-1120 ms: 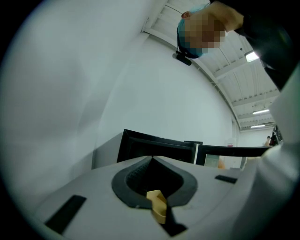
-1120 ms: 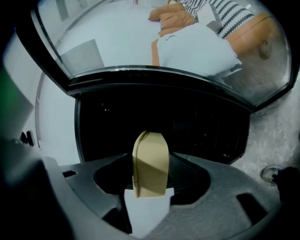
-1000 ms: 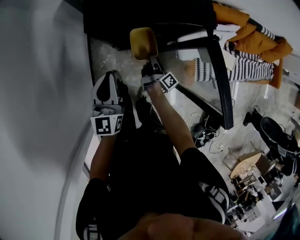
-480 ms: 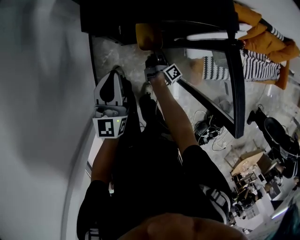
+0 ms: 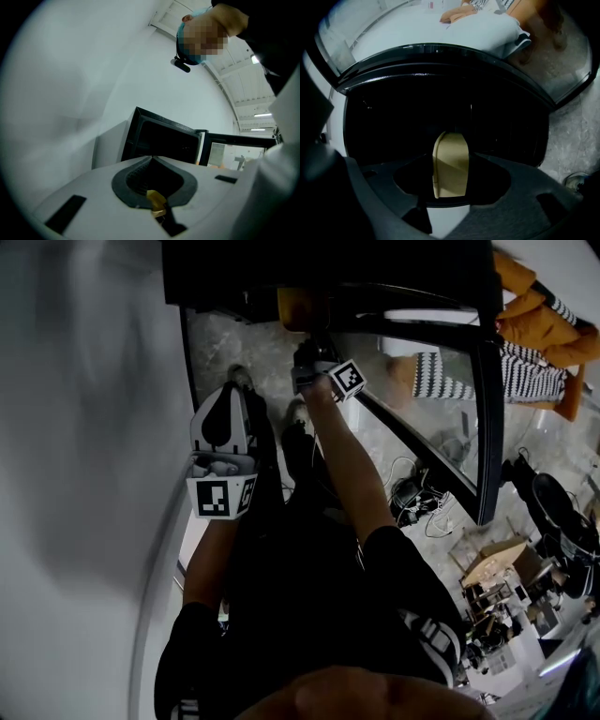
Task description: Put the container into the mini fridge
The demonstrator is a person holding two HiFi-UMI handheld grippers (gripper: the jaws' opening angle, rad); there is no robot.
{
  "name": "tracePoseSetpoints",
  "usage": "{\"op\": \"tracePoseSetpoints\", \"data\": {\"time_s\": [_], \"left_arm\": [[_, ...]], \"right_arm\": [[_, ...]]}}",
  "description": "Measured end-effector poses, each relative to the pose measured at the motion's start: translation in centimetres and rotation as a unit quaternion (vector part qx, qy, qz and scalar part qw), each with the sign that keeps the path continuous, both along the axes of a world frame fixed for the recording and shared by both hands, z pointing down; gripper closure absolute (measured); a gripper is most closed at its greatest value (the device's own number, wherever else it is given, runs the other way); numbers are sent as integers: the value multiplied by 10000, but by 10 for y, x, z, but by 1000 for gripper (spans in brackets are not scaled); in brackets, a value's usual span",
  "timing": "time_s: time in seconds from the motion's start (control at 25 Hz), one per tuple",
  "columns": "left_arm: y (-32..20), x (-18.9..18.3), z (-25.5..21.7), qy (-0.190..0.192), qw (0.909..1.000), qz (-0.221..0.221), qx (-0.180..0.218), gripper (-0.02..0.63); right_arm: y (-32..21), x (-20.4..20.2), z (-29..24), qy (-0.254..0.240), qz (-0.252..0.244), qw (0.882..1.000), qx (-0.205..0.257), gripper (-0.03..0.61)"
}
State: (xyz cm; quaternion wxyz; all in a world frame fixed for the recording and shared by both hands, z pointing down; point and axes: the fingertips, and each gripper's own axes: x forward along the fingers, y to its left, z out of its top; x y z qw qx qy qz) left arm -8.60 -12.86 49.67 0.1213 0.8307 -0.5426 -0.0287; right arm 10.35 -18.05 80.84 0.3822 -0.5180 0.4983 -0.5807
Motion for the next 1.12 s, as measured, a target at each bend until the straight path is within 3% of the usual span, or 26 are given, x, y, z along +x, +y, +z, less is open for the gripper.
{"op": "tracePoseSetpoints", "data": {"time_s": [0.36,1.12], "left_arm": [[-5,-9,7,72,9999,-19,-76,609],[-10,-13,12,157,9998,22,-125,609]], "right_arm": [[-6,-6,17,-42,32,9998,-174,365],[-42,-15,32,-144,209,9997,-66,387]]}}
